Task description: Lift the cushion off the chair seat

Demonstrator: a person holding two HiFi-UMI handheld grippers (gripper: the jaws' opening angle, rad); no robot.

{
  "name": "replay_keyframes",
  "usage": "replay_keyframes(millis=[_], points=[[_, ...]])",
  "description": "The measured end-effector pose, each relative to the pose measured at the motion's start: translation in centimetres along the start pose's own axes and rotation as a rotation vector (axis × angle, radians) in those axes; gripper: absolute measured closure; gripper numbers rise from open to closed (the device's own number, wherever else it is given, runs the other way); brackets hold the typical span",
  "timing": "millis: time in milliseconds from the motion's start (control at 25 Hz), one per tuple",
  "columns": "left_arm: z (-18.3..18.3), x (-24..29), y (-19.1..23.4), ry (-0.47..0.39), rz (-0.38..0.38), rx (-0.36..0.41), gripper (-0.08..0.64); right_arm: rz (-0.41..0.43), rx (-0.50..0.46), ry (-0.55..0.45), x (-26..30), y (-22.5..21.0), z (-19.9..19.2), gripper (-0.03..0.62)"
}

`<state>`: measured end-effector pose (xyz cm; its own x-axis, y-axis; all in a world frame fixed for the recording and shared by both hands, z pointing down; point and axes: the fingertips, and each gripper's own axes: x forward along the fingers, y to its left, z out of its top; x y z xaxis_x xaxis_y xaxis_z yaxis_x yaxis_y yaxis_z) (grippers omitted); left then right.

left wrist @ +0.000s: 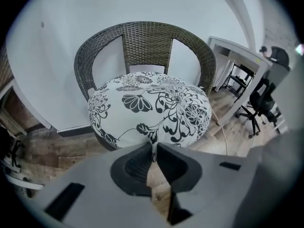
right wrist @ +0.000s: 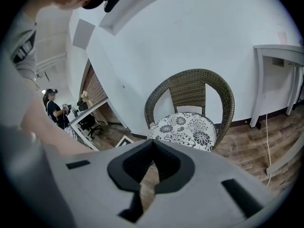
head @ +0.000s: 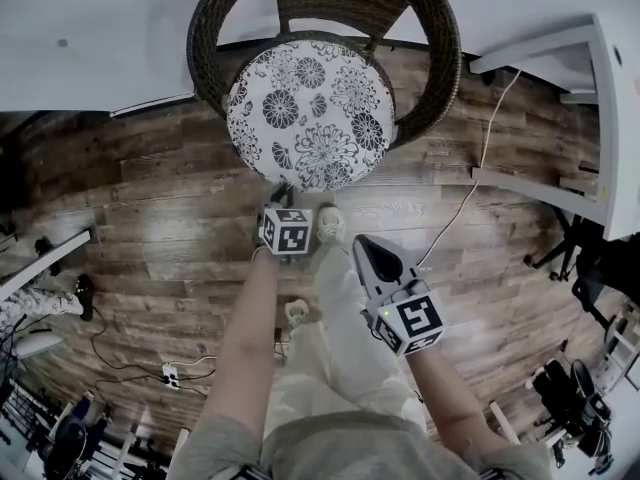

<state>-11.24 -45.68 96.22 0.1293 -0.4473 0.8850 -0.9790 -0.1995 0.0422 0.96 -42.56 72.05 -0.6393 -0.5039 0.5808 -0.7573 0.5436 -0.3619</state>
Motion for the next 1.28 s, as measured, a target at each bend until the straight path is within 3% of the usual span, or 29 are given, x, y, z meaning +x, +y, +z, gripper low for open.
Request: replay_keyframes(millis=[760, 1280], points=[[2.1, -12.4, -2.8, -0.112, -0.048, 0.037, 0.531, -0.094, -0.036, -0.125, -8.7, 4.3, 3.1, 0.592], [3.0, -22.3, -4.4, -0.264, -0.043, 0.016, 0.531, -0.096, -0.108, -0.22, -15.4, 10.0, 3.7, 0.591]])
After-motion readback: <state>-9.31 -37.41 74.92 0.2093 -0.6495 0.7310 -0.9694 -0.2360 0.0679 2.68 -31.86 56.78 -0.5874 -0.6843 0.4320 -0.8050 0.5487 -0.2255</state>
